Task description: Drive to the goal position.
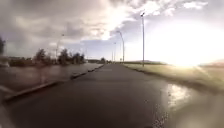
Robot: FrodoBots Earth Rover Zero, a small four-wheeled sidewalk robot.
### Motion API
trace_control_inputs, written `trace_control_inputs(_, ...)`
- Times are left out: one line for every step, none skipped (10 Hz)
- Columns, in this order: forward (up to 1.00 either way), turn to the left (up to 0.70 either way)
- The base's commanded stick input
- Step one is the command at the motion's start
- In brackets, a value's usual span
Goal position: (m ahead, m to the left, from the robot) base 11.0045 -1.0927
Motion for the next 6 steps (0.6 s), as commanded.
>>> trace_control_inputs(0.70,0.00)
trace_control_inputs(0.70,0.00)
trace_control_inputs(0.70,0.00)
trace_control_inputs(0.70,0.00)
trace_control_inputs(0.70,0.00)
trace_control_inputs(0.70,0.00)
